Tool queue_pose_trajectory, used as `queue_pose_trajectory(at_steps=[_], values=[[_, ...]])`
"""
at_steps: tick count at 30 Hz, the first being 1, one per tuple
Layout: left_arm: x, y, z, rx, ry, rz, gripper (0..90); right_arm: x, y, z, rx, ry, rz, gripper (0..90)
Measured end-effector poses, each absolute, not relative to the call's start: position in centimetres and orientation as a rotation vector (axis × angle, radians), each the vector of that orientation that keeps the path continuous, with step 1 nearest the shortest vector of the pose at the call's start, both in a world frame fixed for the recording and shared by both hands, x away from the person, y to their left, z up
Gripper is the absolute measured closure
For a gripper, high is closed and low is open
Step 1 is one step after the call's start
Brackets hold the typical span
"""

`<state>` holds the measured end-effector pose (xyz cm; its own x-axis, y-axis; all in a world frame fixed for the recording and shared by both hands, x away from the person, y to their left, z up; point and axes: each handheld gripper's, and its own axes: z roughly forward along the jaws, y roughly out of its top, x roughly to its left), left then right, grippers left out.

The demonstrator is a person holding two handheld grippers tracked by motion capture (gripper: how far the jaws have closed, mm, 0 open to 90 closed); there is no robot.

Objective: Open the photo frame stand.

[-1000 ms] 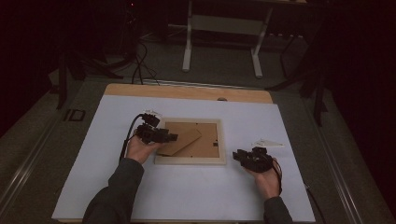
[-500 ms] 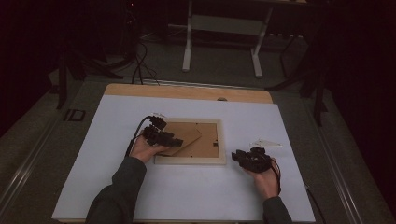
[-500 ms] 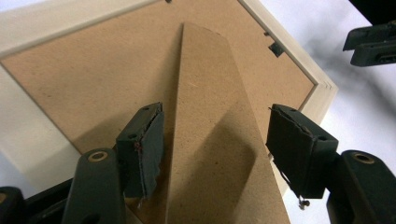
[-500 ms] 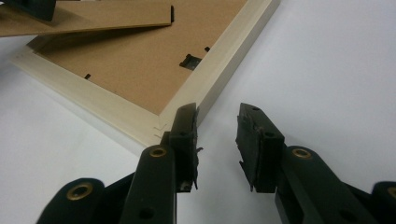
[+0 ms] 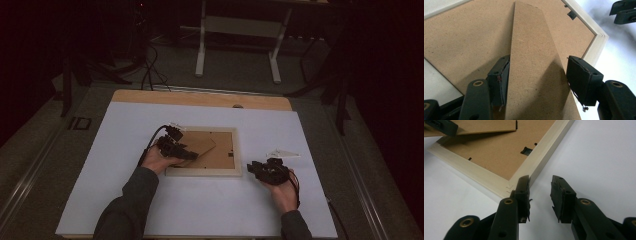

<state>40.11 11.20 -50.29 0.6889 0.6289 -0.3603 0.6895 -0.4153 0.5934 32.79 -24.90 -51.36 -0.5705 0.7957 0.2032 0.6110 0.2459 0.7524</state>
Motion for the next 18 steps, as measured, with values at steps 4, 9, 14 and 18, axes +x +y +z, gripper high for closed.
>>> queue_pose_trajectory(at_steps=[4, 9, 14, 18], values=[[40.18, 11.04, -50.37, 2.17, 1.001, -0.102, 38.7, 32.81, -24.81, -51.44, 1.32, 2.3, 1.224, 67.5], [40.35, 10.78, -50.66, 2.187, 0.991, -0.113, 38.2, 32.81, -24.8, -51.43, 1.318, 2.301, 1.225, 67.5], [40.3, 10.6, -50.75, 2.217, 0.976, -0.091, 39.7, 32.84, -24.87, -51.43, 1.324, 2.3, 1.225, 67.5], [40.17, 10.5, -50.74, 2.227, 0.968, -0.072, 39.8, 32.89, -24.74, -51.52, 1.322, 2.306, 1.219, 67.5]])
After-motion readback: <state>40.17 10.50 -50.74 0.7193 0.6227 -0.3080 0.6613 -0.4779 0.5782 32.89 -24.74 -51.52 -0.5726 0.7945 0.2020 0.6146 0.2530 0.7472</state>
